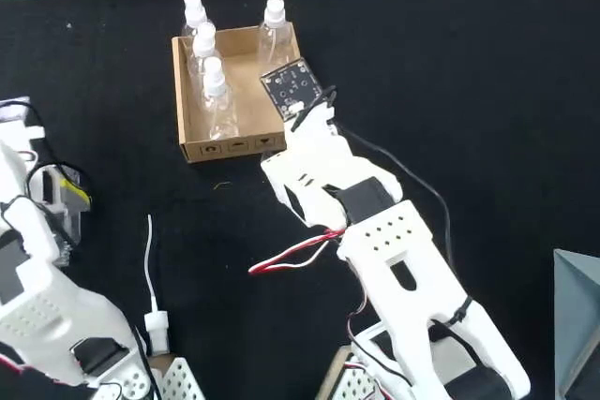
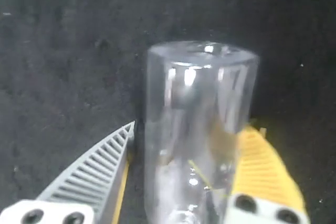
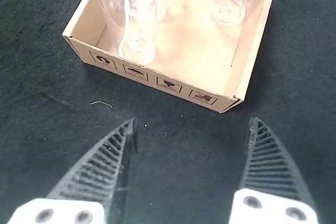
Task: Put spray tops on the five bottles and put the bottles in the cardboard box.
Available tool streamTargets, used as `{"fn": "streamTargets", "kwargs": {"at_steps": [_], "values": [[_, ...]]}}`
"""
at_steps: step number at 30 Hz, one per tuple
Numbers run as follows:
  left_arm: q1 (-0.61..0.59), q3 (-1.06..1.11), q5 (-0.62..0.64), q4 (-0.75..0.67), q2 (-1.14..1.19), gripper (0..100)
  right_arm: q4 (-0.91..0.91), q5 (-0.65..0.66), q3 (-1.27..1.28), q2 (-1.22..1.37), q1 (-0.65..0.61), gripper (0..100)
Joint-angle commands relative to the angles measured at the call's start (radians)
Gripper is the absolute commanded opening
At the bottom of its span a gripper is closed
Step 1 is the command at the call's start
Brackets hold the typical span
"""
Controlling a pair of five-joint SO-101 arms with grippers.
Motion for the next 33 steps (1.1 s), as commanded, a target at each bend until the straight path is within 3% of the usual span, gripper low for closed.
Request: {"fn": "streamTargets", "kwargs": {"at_steps": [1, 9, 17, 33], "values": [[0.035, -0.061, -0.046, -0.003, -0.003, 20, -0.031, 0.018, -0.008, 0.008, -0.015, 27.6], [0.059, -0.056, -0.048, 0.002, -0.034, 13, -0.028, 0.018, -0.008, 0.002, -0.015, 27.6], [0.074, -0.054, -0.054, 0.032, -0.08, 12, -0.025, 0.018, -0.01, 0.001, -0.014, 27.6], [0.219, -0.163, -0.463, 0.339, -0.08, 13, -0.02, 0.018, -0.025, -0.001, 0.04, 27.6]]}}
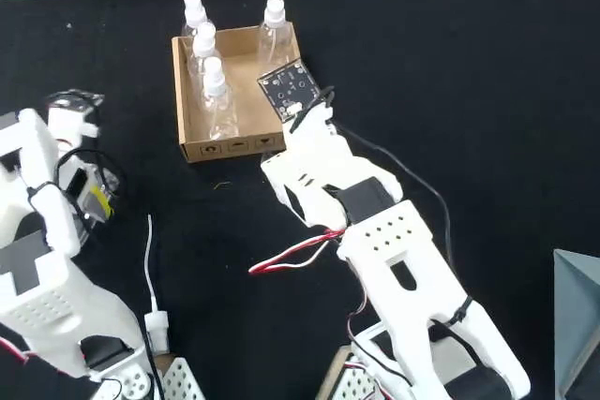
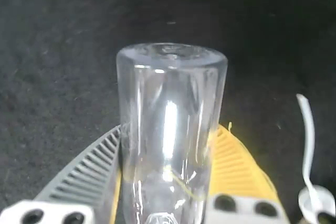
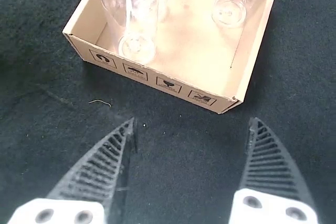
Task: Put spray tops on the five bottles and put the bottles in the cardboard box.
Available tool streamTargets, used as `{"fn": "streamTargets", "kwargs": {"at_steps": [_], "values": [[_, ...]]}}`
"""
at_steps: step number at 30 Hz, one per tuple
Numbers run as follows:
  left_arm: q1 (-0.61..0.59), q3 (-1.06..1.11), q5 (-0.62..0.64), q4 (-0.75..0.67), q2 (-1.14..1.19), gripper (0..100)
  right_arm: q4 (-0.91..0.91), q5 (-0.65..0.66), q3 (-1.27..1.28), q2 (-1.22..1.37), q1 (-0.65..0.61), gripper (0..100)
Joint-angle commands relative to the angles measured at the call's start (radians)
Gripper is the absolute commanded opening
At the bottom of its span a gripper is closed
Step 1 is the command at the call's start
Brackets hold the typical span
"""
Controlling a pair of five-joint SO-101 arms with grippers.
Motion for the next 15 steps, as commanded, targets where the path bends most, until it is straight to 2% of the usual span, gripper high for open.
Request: {"fn": "streamTargets", "kwargs": {"at_steps": [1, 10, 15], "values": [[0.061, -0.093, -0.146, 0.117, -0.075, 13, -0.02, 0.008, -0.025, -0.001, 0.04, 27.6], [0.196, -0.127, -0.391, 0.31, -0.075, 12, 0.107, 0.064, -0.058, -0.188, 0.121, 27.6], [0.311, -0.125, -0.414, 0.371, -0.075, 12, 0.107, 0.063, -0.038, -0.277, 0.183, 27.6]]}}
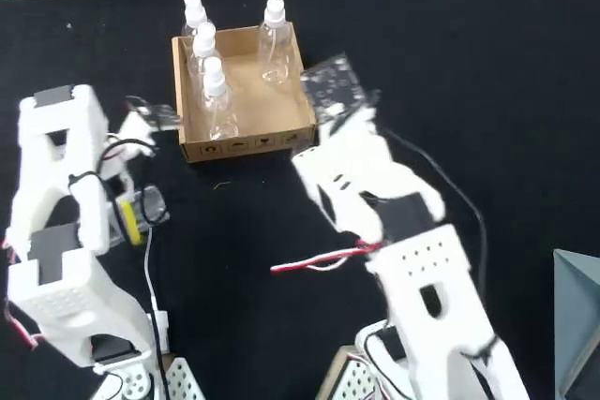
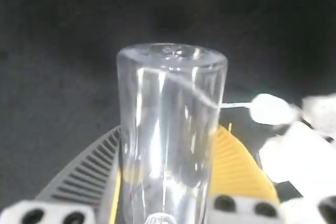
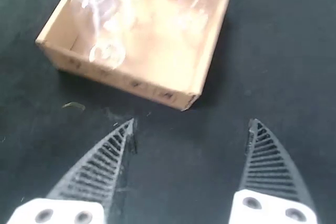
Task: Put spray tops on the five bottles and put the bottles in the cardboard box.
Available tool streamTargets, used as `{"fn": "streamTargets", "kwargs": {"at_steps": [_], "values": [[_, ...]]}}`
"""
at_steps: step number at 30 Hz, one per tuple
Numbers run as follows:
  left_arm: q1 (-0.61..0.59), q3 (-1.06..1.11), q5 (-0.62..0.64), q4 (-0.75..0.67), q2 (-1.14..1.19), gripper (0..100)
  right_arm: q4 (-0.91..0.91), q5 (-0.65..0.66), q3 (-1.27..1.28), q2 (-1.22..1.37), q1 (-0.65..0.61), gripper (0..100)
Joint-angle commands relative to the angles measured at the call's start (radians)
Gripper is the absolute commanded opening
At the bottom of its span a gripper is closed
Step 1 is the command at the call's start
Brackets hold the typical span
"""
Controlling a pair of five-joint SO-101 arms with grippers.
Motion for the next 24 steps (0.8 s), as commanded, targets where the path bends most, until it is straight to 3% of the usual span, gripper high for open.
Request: {"fn": "streamTargets", "kwargs": {"at_steps": [1, 8, 20, 24], "values": [[0.116, -0.053, -0.028, 0.06, -0.075, 12, 0.0, 0.008, -0.035, -0.079, 0.055, 27.6], [0.278, -0.051, -0.014, 0.092, -0.075, 12, 0.002, 0.008, -0.035, -0.093, 0.058, 27.6], [0.57, -0.047, 0.176, 0.02, -0.075, 13, 0.006, 0.006, -0.065, -0.094, 0.146, 27.6], [0.631, -0.047, 0.253, -0.011, -0.074, 20, 0.006, 0.006, -0.065, -0.094, 0.146, 27.6]]}}
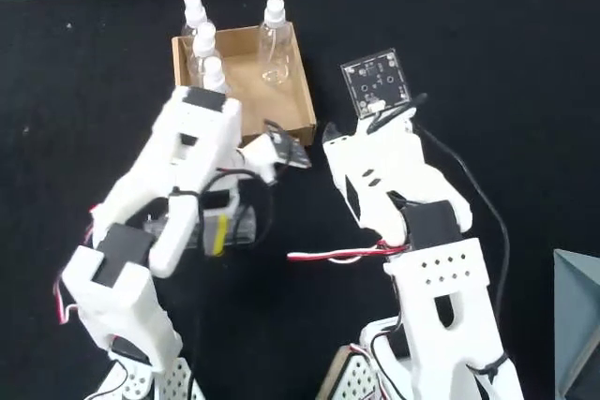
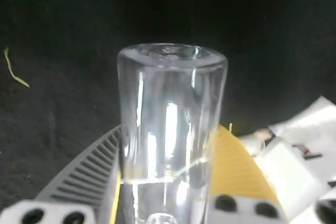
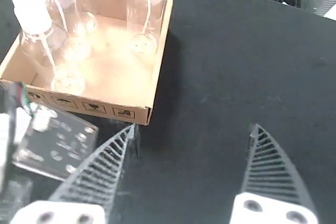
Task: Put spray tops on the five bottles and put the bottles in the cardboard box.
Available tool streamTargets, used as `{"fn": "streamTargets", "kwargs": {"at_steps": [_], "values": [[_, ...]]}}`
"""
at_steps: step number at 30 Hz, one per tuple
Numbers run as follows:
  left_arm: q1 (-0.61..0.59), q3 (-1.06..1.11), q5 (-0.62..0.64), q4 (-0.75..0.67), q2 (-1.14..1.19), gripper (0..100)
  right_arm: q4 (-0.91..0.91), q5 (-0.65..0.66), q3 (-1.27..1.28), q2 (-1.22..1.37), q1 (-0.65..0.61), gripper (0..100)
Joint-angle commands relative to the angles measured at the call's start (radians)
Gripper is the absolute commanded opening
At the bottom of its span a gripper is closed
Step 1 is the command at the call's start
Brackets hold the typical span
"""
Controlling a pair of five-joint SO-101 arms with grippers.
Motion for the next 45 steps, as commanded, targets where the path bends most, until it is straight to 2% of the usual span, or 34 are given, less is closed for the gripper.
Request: {"fn": "streamTargets", "kwargs": {"at_steps": [1, 5, 15, 20, 30, 38, 45], "values": [[0.071, -0.051, 0.112, -0.04, -0.075, 22, 0.006, 0.006, -0.065, -0.041, 0.025, 27.6], [0.094, -0.054, 0.169, -0.071, -0.075, 24, 0.006, 0.006, -0.065, -0.041, 0.025, 27.6], [0.091, -0.053, 0.175, -0.043, -0.075, 24, 0.006, 0.006, -0.065, -0.041, 0.025, 27.6], [0.085, -0.082, 0.176, -0.006, -0.074, 32, 0.006, 0.006, -0.064, -0.041, 0.025, 27.6], [0.079, -0.162, 0.183, 0.028, -0.075, 33, 0.006, 0.006, -0.064, -0.041, 0.025, 27.6], [-0.012, -0.186, 0.187, 0.037, -0.084, 32, 0.008, 0.006, -0.053, -0.091, 0.023, 27.6], [-0.074, -0.197, 0.189, 0.077, -0.232, 32, -0.002, 0.006, -0.01, -0.17, 0.018, 27.6]]}}
